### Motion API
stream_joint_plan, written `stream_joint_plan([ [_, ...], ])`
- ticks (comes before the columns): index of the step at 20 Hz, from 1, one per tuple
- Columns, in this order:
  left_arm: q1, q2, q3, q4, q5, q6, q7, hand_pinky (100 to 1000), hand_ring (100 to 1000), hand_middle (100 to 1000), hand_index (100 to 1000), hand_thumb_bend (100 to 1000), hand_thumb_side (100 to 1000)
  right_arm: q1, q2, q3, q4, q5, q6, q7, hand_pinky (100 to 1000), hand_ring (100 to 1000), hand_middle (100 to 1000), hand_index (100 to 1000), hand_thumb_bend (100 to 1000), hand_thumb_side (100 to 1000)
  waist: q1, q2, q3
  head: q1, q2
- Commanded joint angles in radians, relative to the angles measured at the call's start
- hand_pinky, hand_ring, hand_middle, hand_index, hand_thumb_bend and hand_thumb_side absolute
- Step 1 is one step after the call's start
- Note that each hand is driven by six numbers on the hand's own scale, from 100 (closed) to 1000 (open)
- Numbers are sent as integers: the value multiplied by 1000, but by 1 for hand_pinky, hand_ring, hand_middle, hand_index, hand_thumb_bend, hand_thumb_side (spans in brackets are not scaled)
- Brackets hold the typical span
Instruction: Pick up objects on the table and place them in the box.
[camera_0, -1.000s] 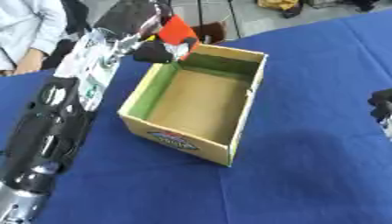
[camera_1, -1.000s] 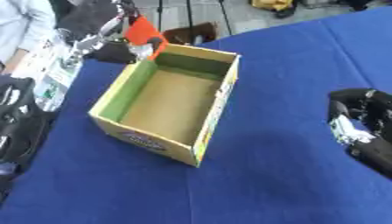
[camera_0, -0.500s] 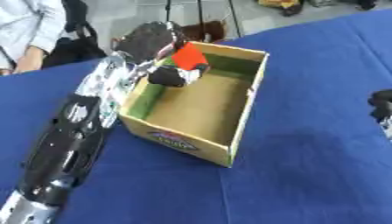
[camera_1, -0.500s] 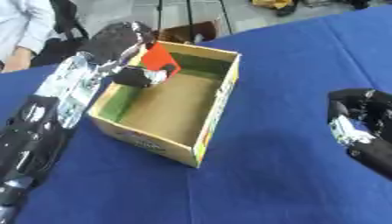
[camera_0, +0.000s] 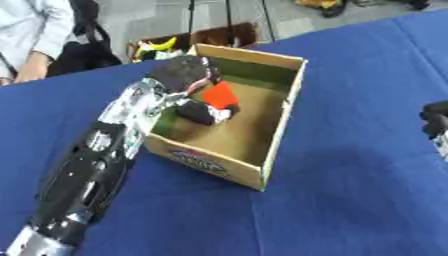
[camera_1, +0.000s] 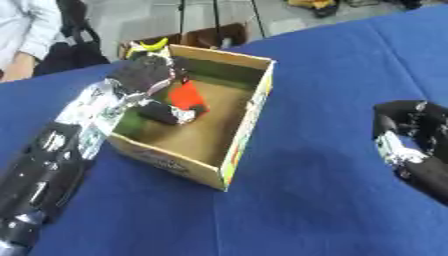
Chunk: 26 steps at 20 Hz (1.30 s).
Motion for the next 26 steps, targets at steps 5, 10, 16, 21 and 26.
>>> stream_joint_plan([
  [5,-11,15,9,-23,-20,-27,-112,684,845,945,976,730,714,-13,-4,-1,-18,-2,-2,-3,845,824,518,727,114,381,-16,-24,3,1,-7],
  [10,-15,26,43,-83,-79,21,-57,794,931,1000,1000,1000,967,-11,-1,-1,-18,-2,-2,-5,844,823,517,727,114,381,-19,-29,4,3,-7],
  [16,5,40,78,-155,0,123,72,701,848,924,1000,1000,1000,-1,0,-5,-18,-2,0,-8,844,823,517,727,114,380,-25,-39,18,-7,-2],
  [21,91,106,140,-387,270,204,266,614,768,841,996,834,1000,13,-3,-14,-20,0,4,-19,844,822,516,726,113,376,-29,-51,51,-40,13],
  [26,229,157,206,-566,496,334,276,549,713,783,994,714,1000,18,9,-21,-31,-6,9,-31,844,822,517,726,109,374,-42,-57,89,-73,36],
])
